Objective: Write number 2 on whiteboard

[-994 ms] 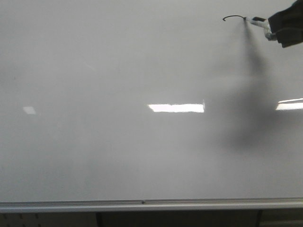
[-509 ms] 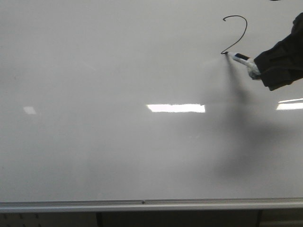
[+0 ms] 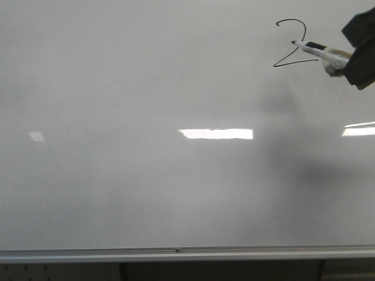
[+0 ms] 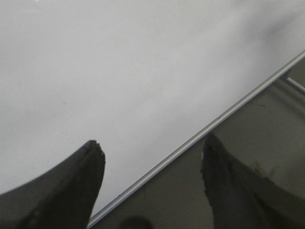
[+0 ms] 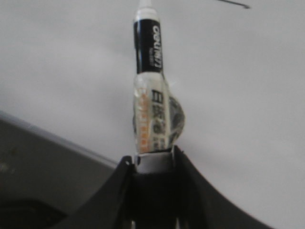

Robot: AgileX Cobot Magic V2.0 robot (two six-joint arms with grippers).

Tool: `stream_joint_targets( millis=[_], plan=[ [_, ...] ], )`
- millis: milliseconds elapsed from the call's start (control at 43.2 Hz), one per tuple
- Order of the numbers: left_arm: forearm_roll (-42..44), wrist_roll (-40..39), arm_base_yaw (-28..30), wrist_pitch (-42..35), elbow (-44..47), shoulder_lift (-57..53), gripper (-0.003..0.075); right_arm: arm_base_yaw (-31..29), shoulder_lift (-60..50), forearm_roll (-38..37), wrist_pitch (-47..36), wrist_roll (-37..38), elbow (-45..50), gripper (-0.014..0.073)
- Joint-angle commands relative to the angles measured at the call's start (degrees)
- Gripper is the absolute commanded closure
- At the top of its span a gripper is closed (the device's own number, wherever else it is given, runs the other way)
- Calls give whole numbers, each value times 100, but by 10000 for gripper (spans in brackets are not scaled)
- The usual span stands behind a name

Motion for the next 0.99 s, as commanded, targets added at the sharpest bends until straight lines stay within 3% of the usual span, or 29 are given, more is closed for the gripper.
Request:
stream_joint_targets(
  millis=[0, 69, 208, 462, 671, 879, 971],
  plan=[
    [-433, 372, -35, -112, -301, 234, 292, 387, -320, 50, 1107, -407, -557, 497],
    [-803, 797, -245, 184, -437, 475, 292, 768, -356, 143, 2104, -924, -929, 497],
    [-943, 1247, -1007, 400, -695, 1044, 291, 1272, -382, 645, 3273, -1898, -1325, 497],
    [-943, 1907, -2694, 180, -1210, 2025, 292, 1603, -394, 2316, 3880, -3499, -1391, 497],
    [-943, 1907, -3500, 158, -1665, 2802, 292, 1603, -394, 2504, 3909, -3646, -1391, 497],
    [-959, 1907, -3659, 199, -1866, 3273, 293, 1603, -394, 2504, 3909, -3646, -1391, 497],
    [-959, 1907, -3659, 199, -1866, 3300, 336, 1603, -394, 2504, 3909, -3646, -1391, 497]
  ],
)
